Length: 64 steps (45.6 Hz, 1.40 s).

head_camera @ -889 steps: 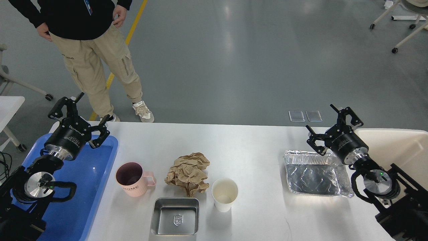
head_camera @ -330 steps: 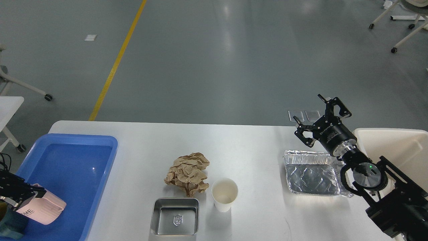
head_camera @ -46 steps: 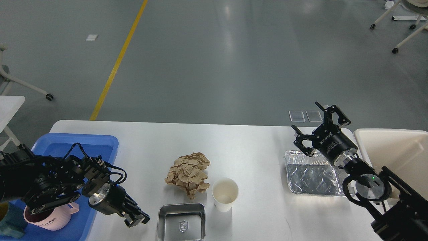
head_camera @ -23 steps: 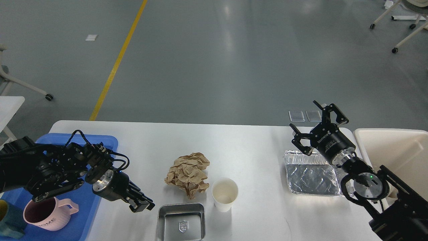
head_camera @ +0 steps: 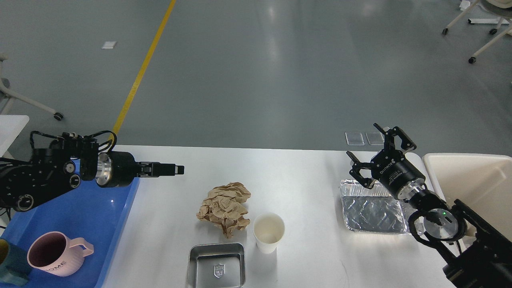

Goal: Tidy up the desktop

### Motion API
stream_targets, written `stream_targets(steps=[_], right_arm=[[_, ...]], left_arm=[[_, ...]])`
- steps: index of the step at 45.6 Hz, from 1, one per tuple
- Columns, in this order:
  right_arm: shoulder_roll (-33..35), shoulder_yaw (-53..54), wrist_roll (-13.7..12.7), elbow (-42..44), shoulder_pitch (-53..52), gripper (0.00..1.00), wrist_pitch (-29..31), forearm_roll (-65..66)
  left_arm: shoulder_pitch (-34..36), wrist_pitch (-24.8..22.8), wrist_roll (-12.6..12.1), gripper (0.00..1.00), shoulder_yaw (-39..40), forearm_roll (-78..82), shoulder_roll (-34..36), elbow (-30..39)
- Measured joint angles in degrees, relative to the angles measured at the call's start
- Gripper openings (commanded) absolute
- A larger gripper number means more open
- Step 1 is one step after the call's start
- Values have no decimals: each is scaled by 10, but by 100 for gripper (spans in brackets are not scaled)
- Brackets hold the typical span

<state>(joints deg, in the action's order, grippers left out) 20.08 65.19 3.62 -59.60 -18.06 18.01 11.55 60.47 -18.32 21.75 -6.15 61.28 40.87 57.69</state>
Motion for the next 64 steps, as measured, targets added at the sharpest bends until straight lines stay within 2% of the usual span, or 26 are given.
stream_targets(steps=[8,17,27,31,36,40,47,54,64], right_arm=[[-1,-2,0,0,0,100,0,1],[1,-2,0,0,4,100,0,1],[1,-2,0,-2,7,100,0,1],[1,-2,0,-6,8,100,0,1],[1,-2,0,-8,9,100,0,1],[1,-2,0,-9,10,100,0,1],[0,-2,0,-12,11,100,0,1],[0,-2,0,-15,11,100,0,1],[1,-1,0,-22,17,100,0,1]], left_arm=[[-17,16,-23,97,17,-58,112,85],[-50,47,-37,97,17,-69,233,171],[-75,93,-85,97,16,-161,326,244],[-77,93,-86,97,15,-202,355,273],[-81,81,-69,97,14,-209,380,289],[-83,67,-60,97,13,-210,389,291],[-83,51,-59,97,12,-210,381,282],[-72,39,-57,97,13,-182,328,247],[-11,-47,-55,97,14,3,251,227]])
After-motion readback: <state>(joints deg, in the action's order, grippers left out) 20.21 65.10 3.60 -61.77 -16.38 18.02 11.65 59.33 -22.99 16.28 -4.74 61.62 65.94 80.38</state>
